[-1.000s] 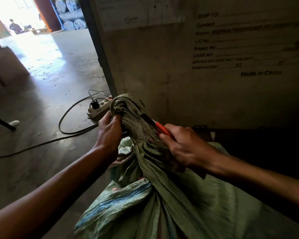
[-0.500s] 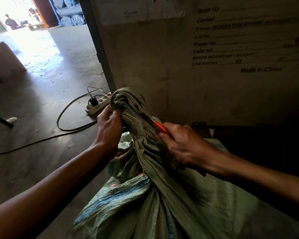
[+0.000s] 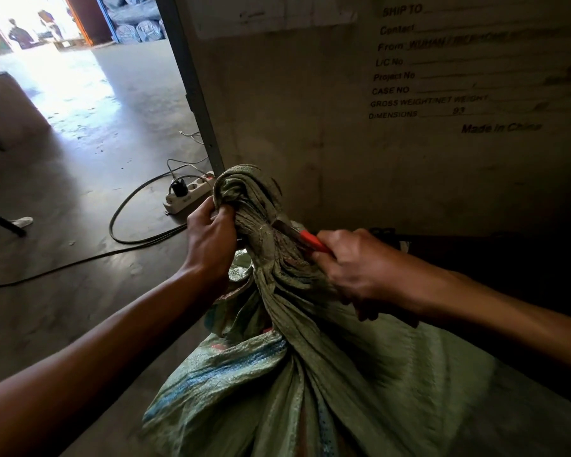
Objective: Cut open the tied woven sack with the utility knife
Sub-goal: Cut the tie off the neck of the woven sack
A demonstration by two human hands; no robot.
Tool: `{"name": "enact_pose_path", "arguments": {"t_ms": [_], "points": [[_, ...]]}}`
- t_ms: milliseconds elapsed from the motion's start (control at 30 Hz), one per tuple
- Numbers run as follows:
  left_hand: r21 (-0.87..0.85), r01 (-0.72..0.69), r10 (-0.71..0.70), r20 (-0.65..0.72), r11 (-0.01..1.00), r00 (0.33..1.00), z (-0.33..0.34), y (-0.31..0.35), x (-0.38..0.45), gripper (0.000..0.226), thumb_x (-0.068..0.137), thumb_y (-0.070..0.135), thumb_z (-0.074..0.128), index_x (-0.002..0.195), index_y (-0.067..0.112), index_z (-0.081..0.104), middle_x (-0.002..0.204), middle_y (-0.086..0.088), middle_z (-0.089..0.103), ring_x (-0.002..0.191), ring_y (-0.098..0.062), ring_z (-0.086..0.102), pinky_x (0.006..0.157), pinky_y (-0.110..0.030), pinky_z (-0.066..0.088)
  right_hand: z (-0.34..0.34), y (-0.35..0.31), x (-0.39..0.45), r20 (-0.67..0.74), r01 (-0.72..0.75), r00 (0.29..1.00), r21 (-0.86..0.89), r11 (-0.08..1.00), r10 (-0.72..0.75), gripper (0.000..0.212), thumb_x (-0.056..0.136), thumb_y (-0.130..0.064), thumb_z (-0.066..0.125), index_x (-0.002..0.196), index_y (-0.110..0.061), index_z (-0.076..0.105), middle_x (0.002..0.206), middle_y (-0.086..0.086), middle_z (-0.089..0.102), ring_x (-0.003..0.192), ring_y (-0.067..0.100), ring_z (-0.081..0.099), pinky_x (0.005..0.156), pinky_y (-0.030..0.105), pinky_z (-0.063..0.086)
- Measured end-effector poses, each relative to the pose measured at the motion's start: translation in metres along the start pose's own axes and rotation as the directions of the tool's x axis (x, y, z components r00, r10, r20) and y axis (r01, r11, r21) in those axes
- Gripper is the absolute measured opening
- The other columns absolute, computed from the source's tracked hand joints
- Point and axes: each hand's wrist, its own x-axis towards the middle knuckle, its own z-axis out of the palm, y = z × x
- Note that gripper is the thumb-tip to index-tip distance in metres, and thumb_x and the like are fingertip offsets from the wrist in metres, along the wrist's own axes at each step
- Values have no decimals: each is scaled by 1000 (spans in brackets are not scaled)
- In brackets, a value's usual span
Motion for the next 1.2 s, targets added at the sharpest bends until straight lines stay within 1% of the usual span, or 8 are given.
{"name": "enact_pose_path", "arguments": {"t_ms": [167,333,533,600,700,833,933,1200], "points": [[13,16,-16,-22,1000,1000,-1,-1,0,22,98,19,42,107,8,60,88,-6,67,82,-22,65,51,-24,55,3,5,-7,101,-10,995,107,994,-1,12,96,-22,41,94,-15,51,62,-4,50,42,3,45,30,10,32],[11,27,-26,-49,1000,998,-5,0,2,23,98,16,41,107,6,59,89,-9,66,84,-24,63,51,-24,54,16,19,-13,47,-8,999,18,1000,7,13,95,-29,40,90,-24,50,69,-4,54,54,11,53,47,28,41],[-14,26,-26,-66,1000,998,-3,1,0,21,97,17,42,98,11,62,87,-10,65,81,-25,63,51,-26,54,10,27,-19,40,12,999,8,1000,-13,18,96,-29,39,87,-20,51,65,1,56,50,18,57,44,33,47],[-9,9,-10,-64,1000,998,-5,2,2,22,97,16,41,102,8,60,89,-13,64,82,-27,62,53,-27,55,3,30,-19,80,13,997,112,994,-22,19,95,-28,40,81,-22,51,62,2,56,47,21,59,42,33,49],[7,-14,14,-39,1000,999,-8,6,2,26,99,18,38,110,5,57,96,-16,61,86,-27,61,58,-27,54,-15,34,-23,129,-19,990,491,871,-51,18,95,-27,45,94,-12,55,58,4,50,40,14,52,38,28,46],[8,-84,83,63,996,995,5,17,-8,26,99,19,38,109,5,58,92,-12,62,83,-24,61,58,-25,54,-24,27,-14,-123,80,992,680,729,6,31,82,-22,66,105,-6,52,69,3,56,42,6,58,38,22,47],[34,-160,153,148,987,977,23,25,-14,24,98,17,39,104,8,60,86,-7,64,75,-17,63,54,-21,52,-17,22,4,-193,129,981,731,670,23,42,76,-18,72,112,-16,50,87,3,62,62,8,65,46,16,51],[97,-239,224,147,966,963,34,42,-14,23,97,13,42,102,9,64,84,-9,68,66,-7,65,51,-19,51,-26,19,22,-358,228,932,699,678,55,23,88,-1,54,103,-17,48,75,-7,53,72,11,57,60,18,51]]}}
